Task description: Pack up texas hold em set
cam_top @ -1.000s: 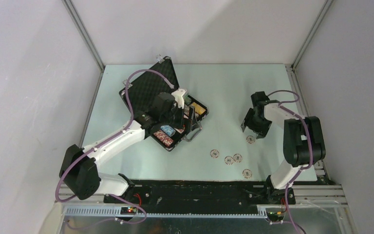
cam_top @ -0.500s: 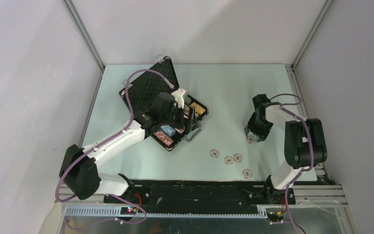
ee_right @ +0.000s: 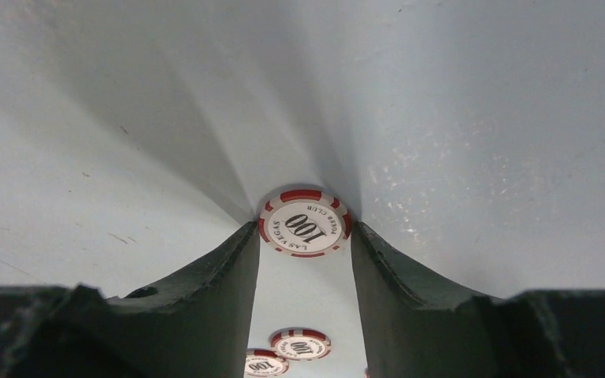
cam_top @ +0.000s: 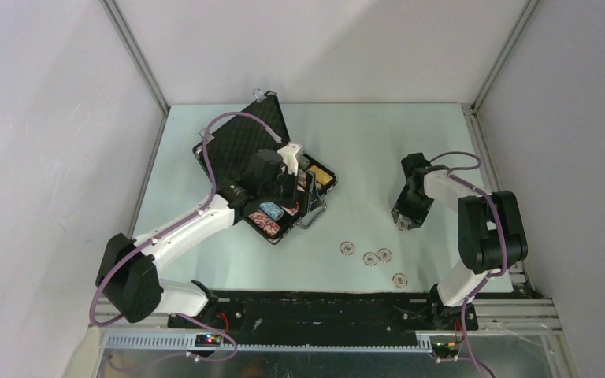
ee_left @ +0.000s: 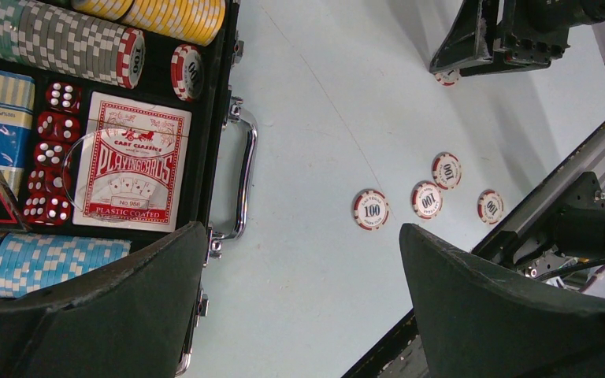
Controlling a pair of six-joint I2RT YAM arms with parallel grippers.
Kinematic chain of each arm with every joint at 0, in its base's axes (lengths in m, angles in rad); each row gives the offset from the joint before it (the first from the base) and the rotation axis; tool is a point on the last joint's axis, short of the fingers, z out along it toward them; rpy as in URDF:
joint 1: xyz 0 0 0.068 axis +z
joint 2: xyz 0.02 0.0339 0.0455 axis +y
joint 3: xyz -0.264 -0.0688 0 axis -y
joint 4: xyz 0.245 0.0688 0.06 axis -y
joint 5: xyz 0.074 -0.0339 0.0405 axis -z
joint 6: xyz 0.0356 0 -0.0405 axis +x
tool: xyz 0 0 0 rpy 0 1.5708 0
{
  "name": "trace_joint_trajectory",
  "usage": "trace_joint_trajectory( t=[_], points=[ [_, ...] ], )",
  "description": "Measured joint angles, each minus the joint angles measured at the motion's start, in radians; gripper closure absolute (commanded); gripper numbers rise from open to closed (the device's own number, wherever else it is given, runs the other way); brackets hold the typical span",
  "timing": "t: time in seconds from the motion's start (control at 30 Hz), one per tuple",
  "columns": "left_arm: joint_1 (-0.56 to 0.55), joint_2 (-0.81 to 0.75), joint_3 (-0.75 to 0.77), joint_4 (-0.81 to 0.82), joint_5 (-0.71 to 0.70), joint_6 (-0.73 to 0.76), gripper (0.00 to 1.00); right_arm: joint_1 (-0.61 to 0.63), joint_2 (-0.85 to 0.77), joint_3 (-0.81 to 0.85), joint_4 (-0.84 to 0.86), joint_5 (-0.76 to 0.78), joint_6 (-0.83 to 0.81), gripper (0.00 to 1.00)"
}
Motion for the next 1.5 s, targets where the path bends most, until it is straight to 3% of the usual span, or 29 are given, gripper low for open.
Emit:
trace_joint_trajectory(
  t=[0.6,0.67,0.77,0.83,1.03,1.5],
  points=[
    [-0.002,0.074,0.027,0.003,0.051,-0.006,0.0,0.013,-0.055,0.003,-0.042,-0.126,0.058,0.57],
    [-0.005,0.095,0.04,0.011,0.065,-0.009,0.0,0.019,-0.084,0.015,-0.061,-0.151,0.072,0.54],
    [-0.012,0.119,0.05,0.034,0.088,-0.019,0.0,0.027,-0.115,0.042,-0.08,-0.171,0.091,0.25],
    [-0.015,0.129,0.05,0.044,0.102,-0.028,0.0,0.03,-0.119,0.064,-0.097,-0.168,0.104,0.18],
    [-0.019,0.131,0.05,0.058,0.113,-0.037,0.0,0.016,-0.081,0.111,-0.128,-0.1,0.088,0.29],
    [-0.019,0.107,0.049,0.057,0.118,-0.035,0.0,0.049,0.051,0.101,-0.037,-0.017,0.056,0.34]
  ],
)
